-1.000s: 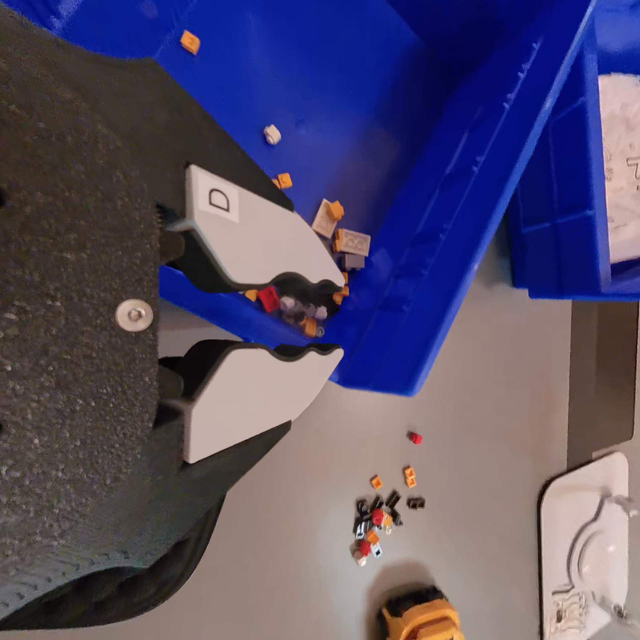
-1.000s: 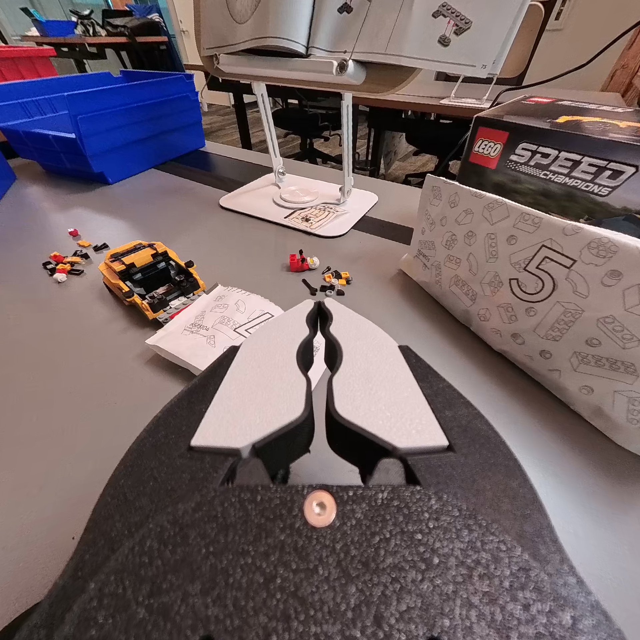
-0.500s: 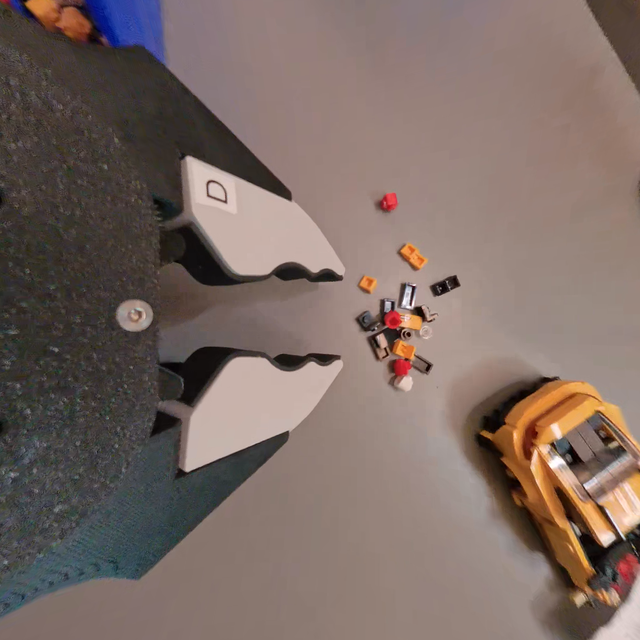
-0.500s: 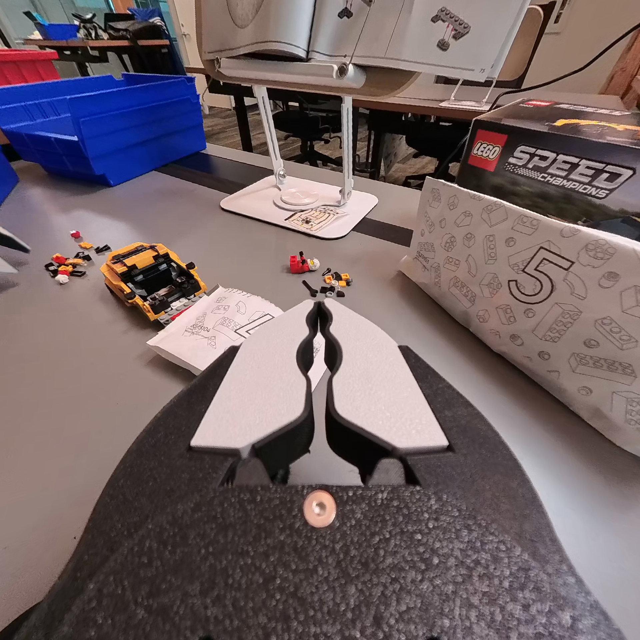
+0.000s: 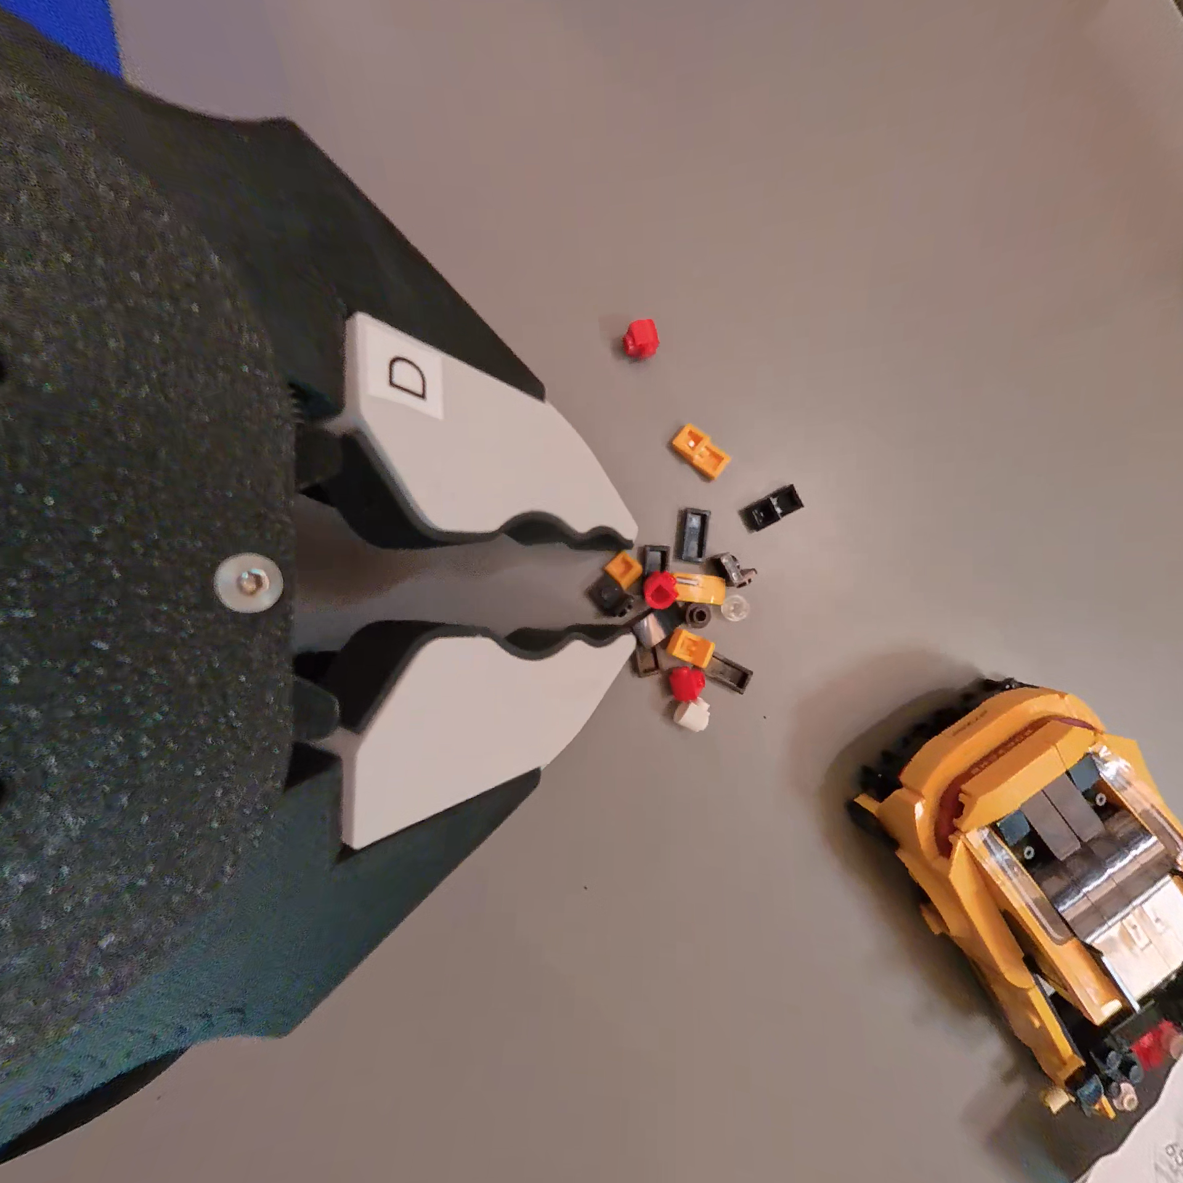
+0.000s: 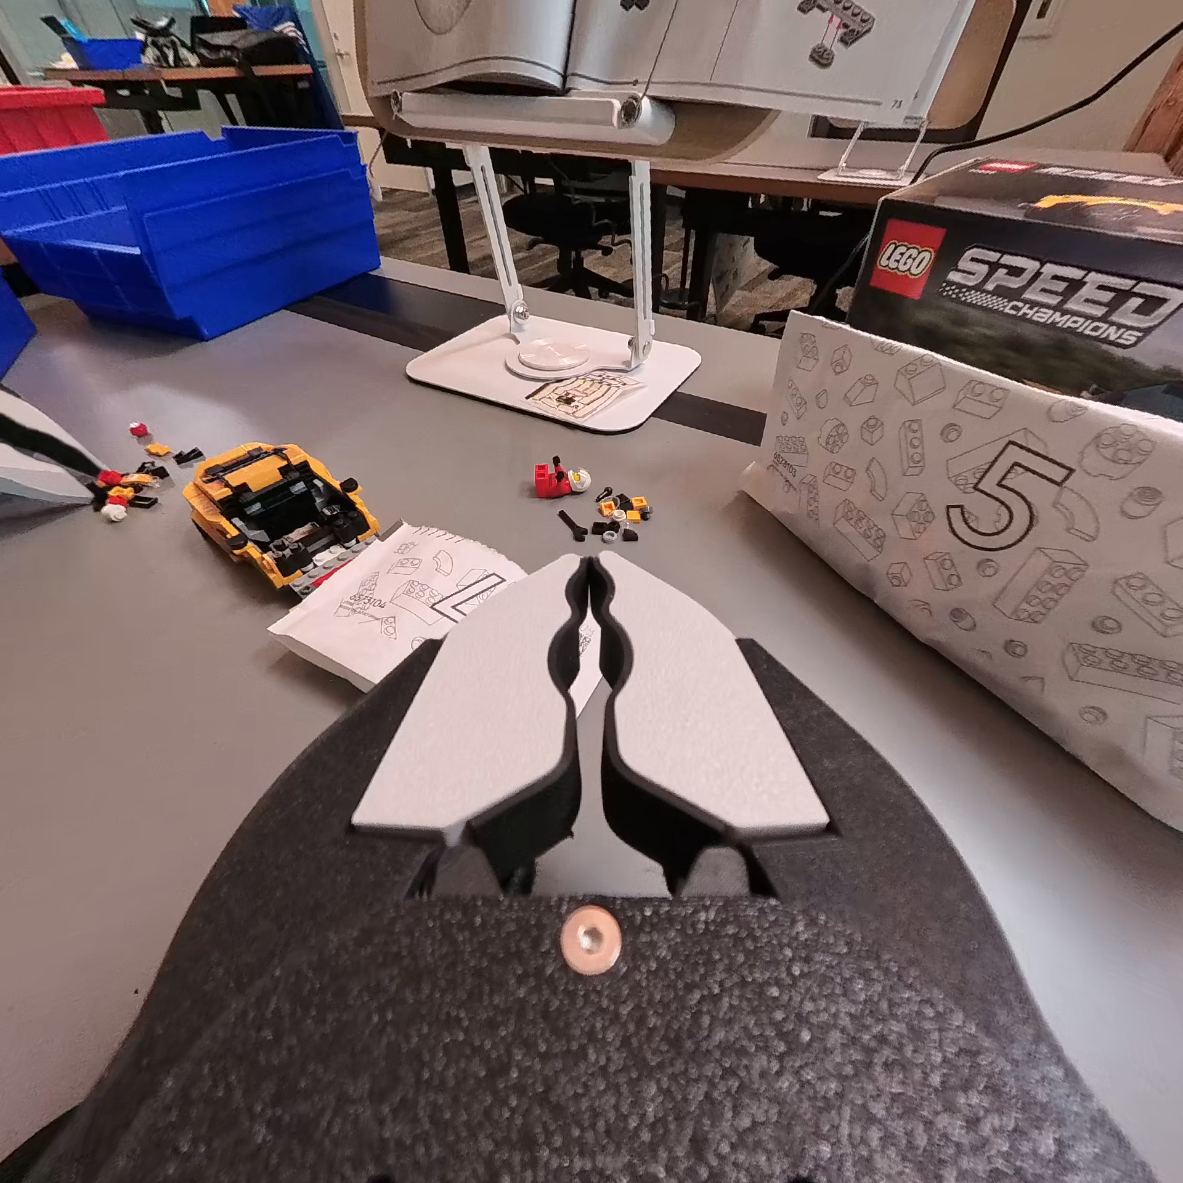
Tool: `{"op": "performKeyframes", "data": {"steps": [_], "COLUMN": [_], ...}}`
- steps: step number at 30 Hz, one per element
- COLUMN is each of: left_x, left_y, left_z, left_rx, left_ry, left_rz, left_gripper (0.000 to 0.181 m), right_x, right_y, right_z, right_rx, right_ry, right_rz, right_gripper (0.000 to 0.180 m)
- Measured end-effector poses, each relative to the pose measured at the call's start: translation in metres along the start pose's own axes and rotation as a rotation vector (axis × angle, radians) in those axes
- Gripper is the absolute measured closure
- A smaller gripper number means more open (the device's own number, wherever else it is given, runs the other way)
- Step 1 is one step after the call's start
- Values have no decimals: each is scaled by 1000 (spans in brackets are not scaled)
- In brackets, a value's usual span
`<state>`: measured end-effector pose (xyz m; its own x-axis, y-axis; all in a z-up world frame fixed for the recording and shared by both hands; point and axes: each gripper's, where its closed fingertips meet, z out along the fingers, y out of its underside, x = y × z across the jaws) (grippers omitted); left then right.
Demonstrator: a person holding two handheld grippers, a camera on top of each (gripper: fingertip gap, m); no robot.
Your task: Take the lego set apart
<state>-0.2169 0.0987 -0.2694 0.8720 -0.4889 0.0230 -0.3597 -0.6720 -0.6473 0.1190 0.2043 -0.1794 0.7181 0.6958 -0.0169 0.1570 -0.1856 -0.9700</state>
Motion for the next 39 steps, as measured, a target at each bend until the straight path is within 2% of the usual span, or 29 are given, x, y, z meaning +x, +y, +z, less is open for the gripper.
{"op": "performKeyframes", "data": {"steps": [4,9,12,14,16,18,19,21,24,25,27,29,30,32,36,39], "left_x": [3,5,-2,-22,-55,-79,-86,-94,-92,-91,-83,-59,-46,-32,-52,-70], "left_y": [0,0,-6,-7,6,33,50,72,71,62,30,-6,-18,-28,-24,-10], "left_z": [0,-14,-52,-96,-139,-159,-158,-152,-141,-142,-148,-143,-132,-98,-37,-9], "left_rx": [-1,29,88,143,173,146,94,23,28,66,184,283,293,235,112,20], "left_ry": [10,-30,-120,-266,-423,-471,-465,-469,-460,-485,-529,-486,-429,-332,-300,-309], "left_rz": [16,61,43,5,-114,-247,-307,-352,-348,-317,-222,-112,-81,-70,-170,-229], "left_gripper": [172,174,174,174,174,174,169,147,129,128,139,151,152,148,160,160], "right_x": [0,0,0,1,0,-2,-3,-3,-1,0,0,-1,-2,-2,-2,0], "right_y": [-1,-2,-2,-2,-1,-1,-1,-1,-2,-2,-1,0,1,1,-3,-4], "right_z": [-1,-1,-1,-1,0,1,1,1,-1,-1,0,1,1,1,-1,-3], "right_rx": [5,7,7,7,5,3,2,1,6,6,4,-1,-3,-3,9,17], "right_ry": [4,4,5,6,0,-9,-11,-7,3,5,7,2,-1,-5,-2,3], "right_rz": [-2,-5,-4,-2,2,1,-3,-9,-5,-4,-4,-3,-2,-3,-4,-3], "right_gripper": [180,180,180,180,180,180,180,180,180,180,180,180,180,180,180,180]}}
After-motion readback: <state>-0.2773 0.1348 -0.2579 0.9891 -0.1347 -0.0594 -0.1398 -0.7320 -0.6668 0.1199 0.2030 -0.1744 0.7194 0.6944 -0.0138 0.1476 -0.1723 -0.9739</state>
